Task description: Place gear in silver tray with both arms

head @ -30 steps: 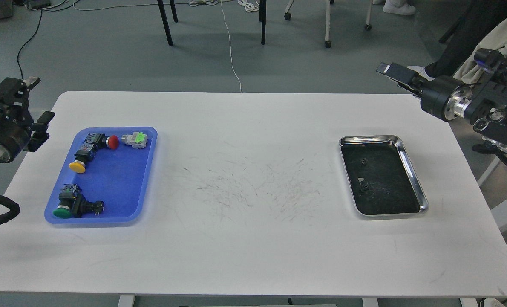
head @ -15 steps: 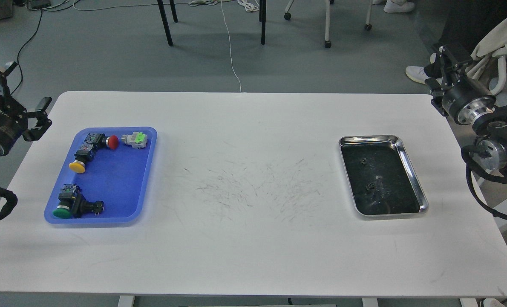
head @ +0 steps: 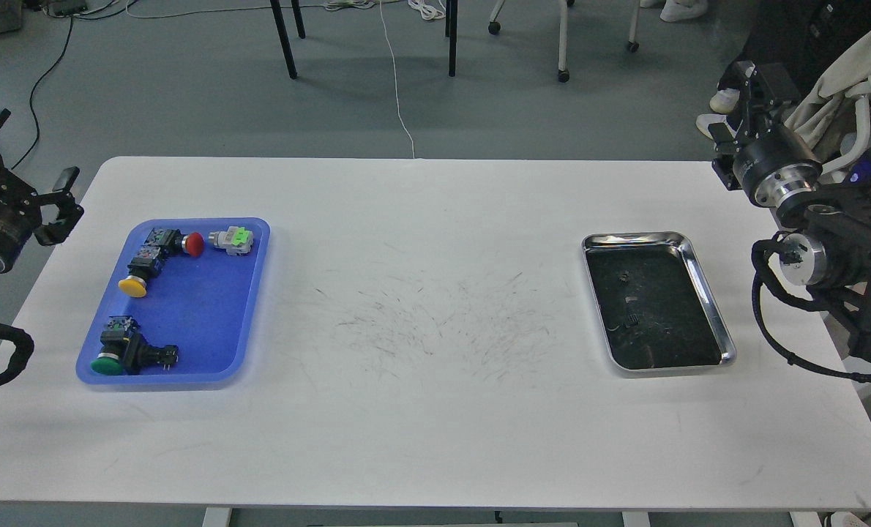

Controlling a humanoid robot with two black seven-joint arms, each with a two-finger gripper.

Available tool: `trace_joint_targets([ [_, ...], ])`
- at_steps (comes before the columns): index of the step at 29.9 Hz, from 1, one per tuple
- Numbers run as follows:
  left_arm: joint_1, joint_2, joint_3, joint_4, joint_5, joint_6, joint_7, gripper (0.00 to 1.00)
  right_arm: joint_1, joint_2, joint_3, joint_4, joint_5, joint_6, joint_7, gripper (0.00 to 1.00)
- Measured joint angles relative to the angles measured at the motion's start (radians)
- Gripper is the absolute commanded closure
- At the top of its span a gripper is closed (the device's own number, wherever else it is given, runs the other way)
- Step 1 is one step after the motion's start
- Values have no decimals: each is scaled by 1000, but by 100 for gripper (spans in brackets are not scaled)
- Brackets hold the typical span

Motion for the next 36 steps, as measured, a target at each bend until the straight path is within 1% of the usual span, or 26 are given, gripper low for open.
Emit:
trace_joint_targets([
  [2,-2,10,5,-18,1,-33,40,1,1,0,15,25,4,4,-6,1],
  [4,-7,13,12,-35,1,-72,86,1,1,-5,41,62,17,5,-29,1],
  [5,-9,14,14,-41,0,-81,100,1,1,-7,56,78,29,5,-42,1],
  [10,-31,28,31,-54,-3,-73,132,1,1,-3,107,123,84,12,-99,1],
  [11,-47,32,47,-49,-3,-66,153,1,3,-1,111,127,93,14,-119,1],
  [14,-113,31,125,-23,-9,-51,242,1,14,3,116,132,112,15,-182,1],
  [16,-151,29,152,-12,-16,-48,269,1,21,4,117,132,116,15,-206,1],
  [18,-168,26,163,-5,-21,-44,283,1,23,4,115,128,117,13,-218,1],
  [20,-182,24,165,-1,-26,-35,289,1,24,11,115,125,117,8,-224,1],
  [24,-205,11,166,37,-37,-21,305,1,25,51,105,118,113,-4,-226,1],
  [28,-227,-16,162,70,-79,4,310,1,27,61,103,116,109,-16,-220,1],
  [33,-239,-25,164,87,-100,16,311,1,29,62,103,119,106,-16,-217,1],
  [36,-239,-55,168,94,-100,16,311,1,37,62,109,123,106,-14,-217,1],
])
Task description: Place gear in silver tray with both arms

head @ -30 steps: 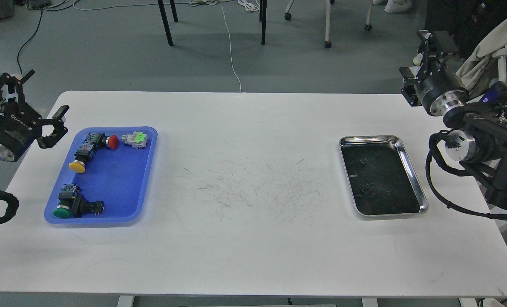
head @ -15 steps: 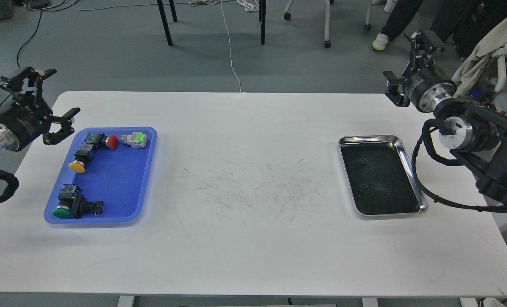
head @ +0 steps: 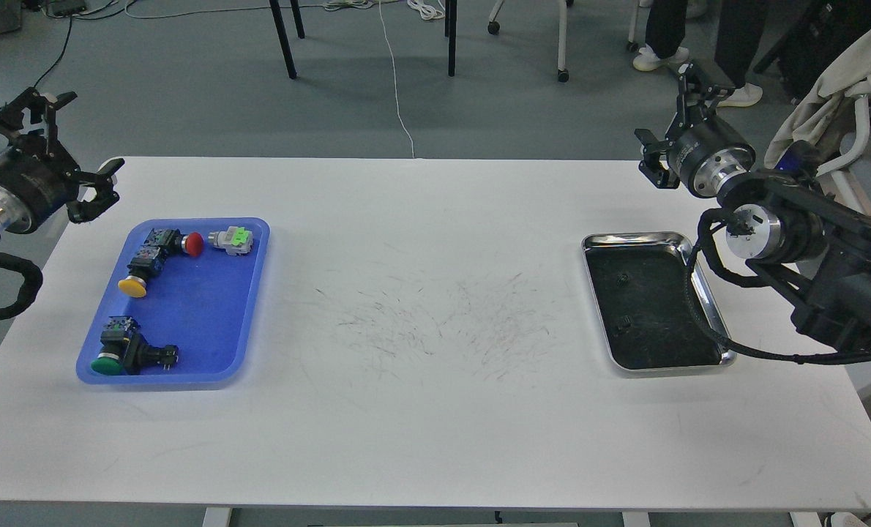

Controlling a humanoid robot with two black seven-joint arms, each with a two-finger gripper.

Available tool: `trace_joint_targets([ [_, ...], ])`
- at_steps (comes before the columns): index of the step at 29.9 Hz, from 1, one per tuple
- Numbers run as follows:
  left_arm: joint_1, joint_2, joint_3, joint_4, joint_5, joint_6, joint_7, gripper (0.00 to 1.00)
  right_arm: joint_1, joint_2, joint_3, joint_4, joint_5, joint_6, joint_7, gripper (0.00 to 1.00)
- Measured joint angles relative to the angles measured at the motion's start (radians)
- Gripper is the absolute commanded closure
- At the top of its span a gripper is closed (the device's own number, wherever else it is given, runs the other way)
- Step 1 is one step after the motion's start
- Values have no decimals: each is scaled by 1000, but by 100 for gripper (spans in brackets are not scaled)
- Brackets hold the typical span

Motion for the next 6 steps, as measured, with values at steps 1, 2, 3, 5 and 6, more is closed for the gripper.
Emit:
trace_joint_targets([
  [1,1,-9,1,2,0,0,0,1,0,1,1,0,0,0,0,1],
  [2,3,-14,2,2,0,1,0,1,1,1,2,0,0,0,0,1],
  [3,5,-18,3,1,1,1,0,1,1,1,2,2,0,0,0,1],
  [5,7,-19,5,-1,3,2,-1,1,2,1,3,6,0,0,0,1],
  [6,8,-19,5,-1,4,2,-2,1,3,1,4,7,-1,0,0,1],
])
